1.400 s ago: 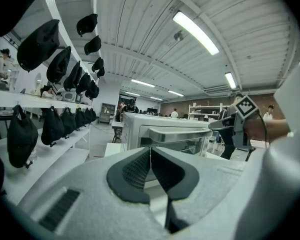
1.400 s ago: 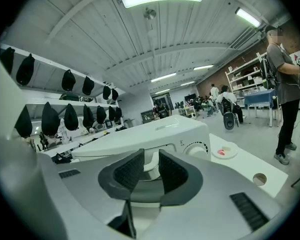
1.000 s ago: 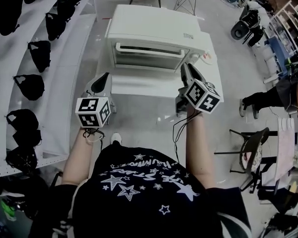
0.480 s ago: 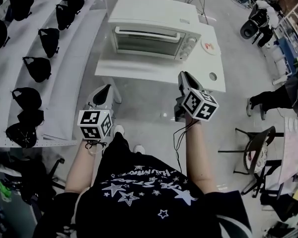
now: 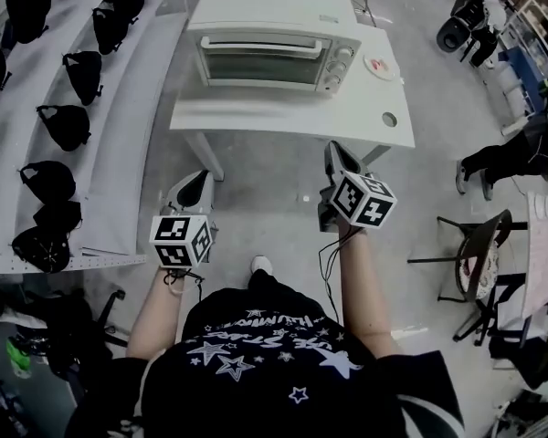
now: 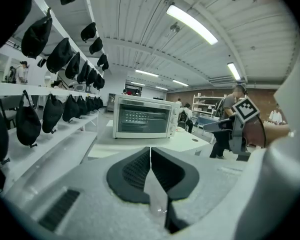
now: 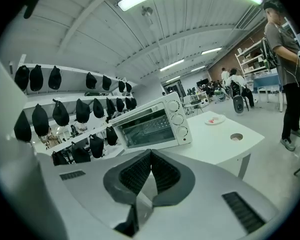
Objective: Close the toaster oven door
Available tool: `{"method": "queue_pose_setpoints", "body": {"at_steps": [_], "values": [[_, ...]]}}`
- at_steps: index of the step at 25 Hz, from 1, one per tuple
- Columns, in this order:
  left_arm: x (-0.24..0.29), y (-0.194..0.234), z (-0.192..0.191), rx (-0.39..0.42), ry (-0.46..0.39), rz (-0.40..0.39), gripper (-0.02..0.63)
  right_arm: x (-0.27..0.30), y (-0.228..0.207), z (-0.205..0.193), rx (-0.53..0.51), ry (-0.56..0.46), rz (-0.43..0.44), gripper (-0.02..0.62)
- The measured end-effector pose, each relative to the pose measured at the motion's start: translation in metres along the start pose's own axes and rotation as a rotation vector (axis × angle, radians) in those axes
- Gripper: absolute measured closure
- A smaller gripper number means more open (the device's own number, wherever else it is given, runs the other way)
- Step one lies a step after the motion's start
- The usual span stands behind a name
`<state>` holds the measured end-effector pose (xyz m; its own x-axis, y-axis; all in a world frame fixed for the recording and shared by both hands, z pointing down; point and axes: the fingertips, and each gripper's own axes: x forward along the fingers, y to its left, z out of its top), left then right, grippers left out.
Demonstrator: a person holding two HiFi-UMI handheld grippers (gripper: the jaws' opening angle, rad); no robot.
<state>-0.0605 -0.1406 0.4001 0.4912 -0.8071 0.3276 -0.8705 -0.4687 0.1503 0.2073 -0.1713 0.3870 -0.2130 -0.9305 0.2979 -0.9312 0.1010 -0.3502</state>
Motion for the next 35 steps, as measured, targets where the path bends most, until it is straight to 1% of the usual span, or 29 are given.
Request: {"method": "queue_pose_setpoints", "body": {"at_steps": [3, 7, 14, 26, 31, 35], "values": [[-0.011, -0.003, -0.006, -0.01, -0.002, -0.012, 0.583, -0.011, 0.009, -0.009, -0.009, 0.004, -0.004, 0.592], [-0.039, -0.003, -0.013, -0.011, -0.007, -0.025, 0.583, -0.029, 0.03, -0.022, -0.016, 0.009, -0.009, 0.592], [-0.086, 0.008, -0.032, -0.022, -0.004, -0.013, 0.583, -0.064, 0.064, -0.045, -0.043, 0.014, -0.006, 0.592], [-0.159, -0.015, -0.046, -0.013, -0.042, -0.053, 0.583, -0.144, 0.097, -0.072, -0.096, 0.021, -0.035, 0.592], [-0.194, -0.02, -0.057, -0.01, -0.057, -0.062, 0.583, -0.174, 0.115, -0.092, -0.1, 0.018, -0.033, 0.592], [-0.217, -0.027, -0.07, 0.007, -0.051, -0.062, 0.583, -0.2, 0.126, -0.111, -0.1, 0.021, -0.012, 0.592]]}}
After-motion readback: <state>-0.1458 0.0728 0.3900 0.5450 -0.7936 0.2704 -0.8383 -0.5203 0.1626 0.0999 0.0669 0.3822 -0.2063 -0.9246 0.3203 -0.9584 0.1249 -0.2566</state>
